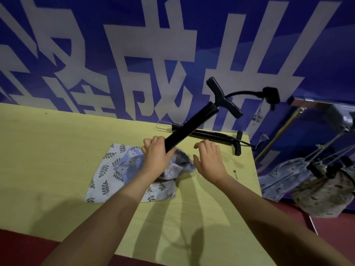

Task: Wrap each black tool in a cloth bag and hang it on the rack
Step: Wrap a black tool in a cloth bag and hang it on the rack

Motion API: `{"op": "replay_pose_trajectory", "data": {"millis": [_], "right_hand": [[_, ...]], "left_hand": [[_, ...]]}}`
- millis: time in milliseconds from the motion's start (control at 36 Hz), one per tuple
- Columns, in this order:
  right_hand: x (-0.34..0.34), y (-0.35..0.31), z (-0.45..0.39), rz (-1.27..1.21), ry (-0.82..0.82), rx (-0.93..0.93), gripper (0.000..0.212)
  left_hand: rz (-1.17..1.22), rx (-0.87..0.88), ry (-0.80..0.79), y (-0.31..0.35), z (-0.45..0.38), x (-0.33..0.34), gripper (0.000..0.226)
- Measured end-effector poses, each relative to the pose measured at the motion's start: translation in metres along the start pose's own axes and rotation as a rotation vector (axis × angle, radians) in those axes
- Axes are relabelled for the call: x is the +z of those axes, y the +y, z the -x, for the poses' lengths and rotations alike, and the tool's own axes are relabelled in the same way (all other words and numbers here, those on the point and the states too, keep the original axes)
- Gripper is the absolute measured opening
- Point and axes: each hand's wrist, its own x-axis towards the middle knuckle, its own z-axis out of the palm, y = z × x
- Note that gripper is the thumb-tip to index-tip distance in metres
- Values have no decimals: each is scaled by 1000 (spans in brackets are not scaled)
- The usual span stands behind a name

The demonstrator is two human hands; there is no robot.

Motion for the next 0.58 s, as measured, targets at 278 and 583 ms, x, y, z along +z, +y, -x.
{"op": "replay_pose_trajectory", "data": {"millis": [278,583], "right_hand": [[34,-9,-13,-155,-526,373,58],[18,-28,-34,-723,-165,466,13]], "left_hand": [[157,-46,112,-3,-2,-14,36],[219,-62,140,-14,-7,-12,37]]}}
